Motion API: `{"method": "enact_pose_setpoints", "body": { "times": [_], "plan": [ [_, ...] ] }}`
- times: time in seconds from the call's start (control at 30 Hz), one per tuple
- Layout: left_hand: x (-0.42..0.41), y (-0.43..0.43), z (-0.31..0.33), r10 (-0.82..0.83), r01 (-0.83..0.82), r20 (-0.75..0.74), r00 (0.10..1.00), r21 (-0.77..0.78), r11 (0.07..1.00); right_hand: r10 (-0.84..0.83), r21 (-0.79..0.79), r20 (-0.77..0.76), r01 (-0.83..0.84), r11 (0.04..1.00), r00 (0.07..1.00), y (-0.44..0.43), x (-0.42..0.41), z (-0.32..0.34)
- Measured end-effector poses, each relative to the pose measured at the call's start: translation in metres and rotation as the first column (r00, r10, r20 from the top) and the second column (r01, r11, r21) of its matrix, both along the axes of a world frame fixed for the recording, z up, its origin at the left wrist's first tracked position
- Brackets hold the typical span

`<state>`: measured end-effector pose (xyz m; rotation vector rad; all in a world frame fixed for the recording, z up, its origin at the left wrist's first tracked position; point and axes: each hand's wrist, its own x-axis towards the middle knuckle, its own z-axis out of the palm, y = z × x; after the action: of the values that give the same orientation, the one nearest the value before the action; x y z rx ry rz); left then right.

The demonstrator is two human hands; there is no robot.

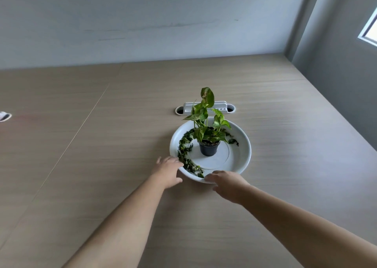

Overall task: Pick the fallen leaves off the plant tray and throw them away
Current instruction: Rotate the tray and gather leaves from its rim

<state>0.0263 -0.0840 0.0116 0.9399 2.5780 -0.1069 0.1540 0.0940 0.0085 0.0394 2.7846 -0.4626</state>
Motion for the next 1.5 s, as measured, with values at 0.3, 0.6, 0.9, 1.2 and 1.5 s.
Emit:
{"method": "enact_pose_setpoints", "body": {
  "times": [0.3,0.6,0.9,1.2,1.5],
  "plan": [
    [0.042,0.011,-0.015,0.001,0.006,-0.034,0.999,0.208,0.978,-0.175,0.121,0.032,0.170,0.978,0.984,0.057,0.010,0.004],
    [0.039,0.021,-0.004,0.082,-0.086,0.029,0.996,0.280,0.956,-0.268,0.082,0.002,0.267,0.960,0.963,0.048,0.004,0.011],
    [0.026,0.048,-0.013,0.108,-0.151,0.196,0.975,0.220,0.964,-0.224,-0.049,0.054,0.226,0.973,0.973,0.014,-0.025,-0.010],
    [0.015,0.060,-0.027,0.161,-0.187,0.172,0.972,0.150,0.971,-0.278,-0.055,0.014,0.278,0.959,0.960,0.001,-0.040,-0.031],
    [0.006,0.053,-0.032,0.182,-0.263,0.255,0.950,0.333,0.906,-0.418,-0.212,0.046,0.418,0.883,0.907,0.010,-0.044,-0.032]
  ]
}}
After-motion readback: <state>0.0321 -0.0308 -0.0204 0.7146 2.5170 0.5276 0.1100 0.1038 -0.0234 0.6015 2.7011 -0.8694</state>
